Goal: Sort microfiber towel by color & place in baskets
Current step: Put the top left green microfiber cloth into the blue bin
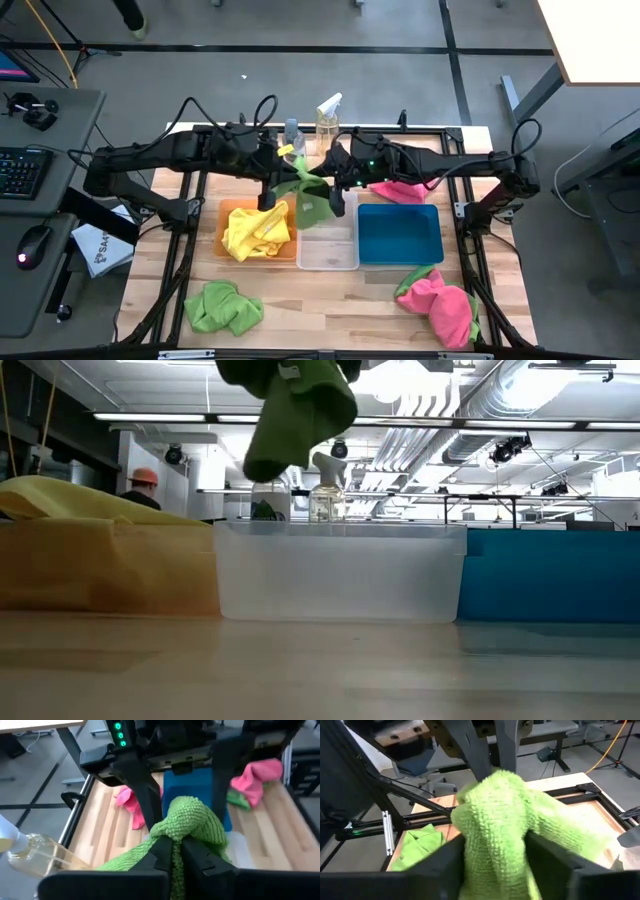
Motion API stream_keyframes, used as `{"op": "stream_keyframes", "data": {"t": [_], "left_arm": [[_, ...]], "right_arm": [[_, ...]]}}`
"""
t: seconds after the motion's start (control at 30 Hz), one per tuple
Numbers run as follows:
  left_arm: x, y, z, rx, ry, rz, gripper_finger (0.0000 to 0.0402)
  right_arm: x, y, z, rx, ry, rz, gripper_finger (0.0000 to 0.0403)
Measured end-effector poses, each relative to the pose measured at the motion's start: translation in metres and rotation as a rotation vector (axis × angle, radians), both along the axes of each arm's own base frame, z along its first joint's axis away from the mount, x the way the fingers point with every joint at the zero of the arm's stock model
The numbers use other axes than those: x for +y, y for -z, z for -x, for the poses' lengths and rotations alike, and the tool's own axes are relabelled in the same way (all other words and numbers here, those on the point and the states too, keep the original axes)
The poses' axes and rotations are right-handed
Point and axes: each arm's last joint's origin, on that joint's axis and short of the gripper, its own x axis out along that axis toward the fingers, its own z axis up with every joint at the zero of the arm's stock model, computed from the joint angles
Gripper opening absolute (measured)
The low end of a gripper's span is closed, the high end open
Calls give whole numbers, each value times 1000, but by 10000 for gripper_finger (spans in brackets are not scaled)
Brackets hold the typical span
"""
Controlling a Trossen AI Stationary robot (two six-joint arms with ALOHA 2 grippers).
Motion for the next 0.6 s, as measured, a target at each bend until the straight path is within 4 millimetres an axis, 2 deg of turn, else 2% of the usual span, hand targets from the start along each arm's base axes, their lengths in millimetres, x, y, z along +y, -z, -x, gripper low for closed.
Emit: {"op": "stream_keyframes", "data": {"t": [0.13, 0.17, 0.3, 0.47, 0.6], "left_arm": [[0, -3, 1, -24, -19, 36, 39], [0, -3, 2, -24, -18, 35, 48], [1, -6, 15, 15, -43, -30, 80], [11, -19, 51, 21, -186, -60, 104], [19, -22, 73, -54, -266, -6, 108]], "right_arm": [[4, 0, 0, 3, 8, 9, 44], [4, 0, 0, 3, 7, 10, 23], [4, 1, 11, 85, 16, 6, 14], [2, -10, 58, 282, 102, -9, 6], [12, -7, 94, 503, 181, -18, 4]]}}
